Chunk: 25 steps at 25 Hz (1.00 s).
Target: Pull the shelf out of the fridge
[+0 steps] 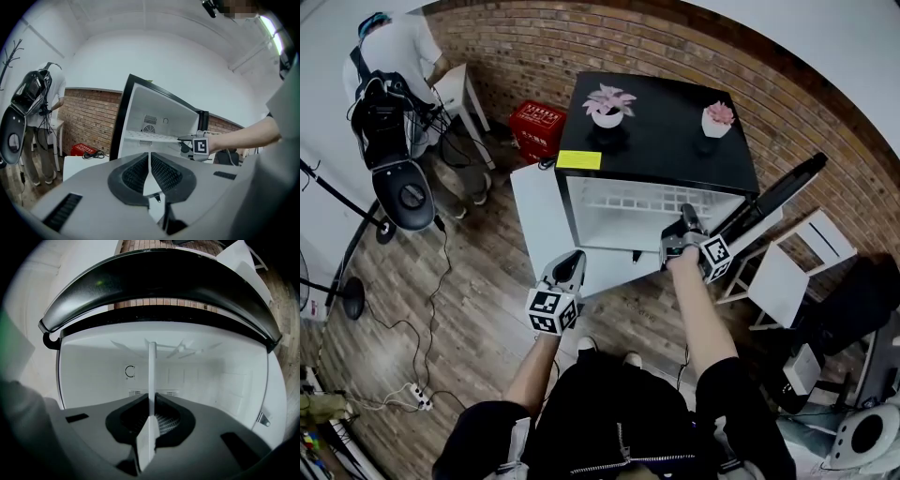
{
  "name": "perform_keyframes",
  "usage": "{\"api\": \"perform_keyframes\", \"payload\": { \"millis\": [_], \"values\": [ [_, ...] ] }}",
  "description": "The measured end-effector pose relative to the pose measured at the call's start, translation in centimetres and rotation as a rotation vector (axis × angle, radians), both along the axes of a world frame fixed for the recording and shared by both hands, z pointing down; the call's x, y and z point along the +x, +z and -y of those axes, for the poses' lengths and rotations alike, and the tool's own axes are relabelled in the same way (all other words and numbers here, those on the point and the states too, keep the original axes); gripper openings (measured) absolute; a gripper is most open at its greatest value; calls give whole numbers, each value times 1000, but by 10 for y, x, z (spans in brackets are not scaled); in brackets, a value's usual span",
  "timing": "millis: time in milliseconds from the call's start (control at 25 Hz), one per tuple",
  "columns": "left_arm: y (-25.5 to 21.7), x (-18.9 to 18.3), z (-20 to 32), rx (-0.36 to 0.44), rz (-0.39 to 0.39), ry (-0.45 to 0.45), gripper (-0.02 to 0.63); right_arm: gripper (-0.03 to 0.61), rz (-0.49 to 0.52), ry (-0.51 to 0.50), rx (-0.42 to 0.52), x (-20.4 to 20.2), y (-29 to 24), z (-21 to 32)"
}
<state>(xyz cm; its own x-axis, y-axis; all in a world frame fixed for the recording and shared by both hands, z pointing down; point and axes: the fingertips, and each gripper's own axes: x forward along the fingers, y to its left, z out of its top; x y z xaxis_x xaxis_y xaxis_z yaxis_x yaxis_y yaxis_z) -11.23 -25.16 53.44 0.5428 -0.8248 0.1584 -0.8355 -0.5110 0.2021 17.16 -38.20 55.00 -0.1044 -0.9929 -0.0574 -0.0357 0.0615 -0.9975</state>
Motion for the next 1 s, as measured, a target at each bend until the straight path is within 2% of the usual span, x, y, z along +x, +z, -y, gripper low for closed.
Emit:
{"api": "perform_keyframes", "payload": {
  "millis": [80,200,320,520,760,880,1000],
  "values": [
    [-1,3,0,-2,-38,9,28,28,-2,-4,5,-1,-1,0],
    [-3,6,-1,-9,-110,22,185,29,3,-7,5,-1,0,0],
    [-5,10,-2,-25,-211,45,256,29,-3,-9,8,0,0,1],
    [-4,4,4,-106,-465,18,268,31,-6,-14,11,0,0,1],
    [0,-4,23,-241,-852,-37,267,30,10,-19,9,-2,2,0],
    [8,-4,34,-299,-969,-82,267,30,9,-20,10,-2,0,-1],
    [5,5,49,-311,-1055,-68,267,31,-9,-20,16,-2,-1,-1]
  ]
}}
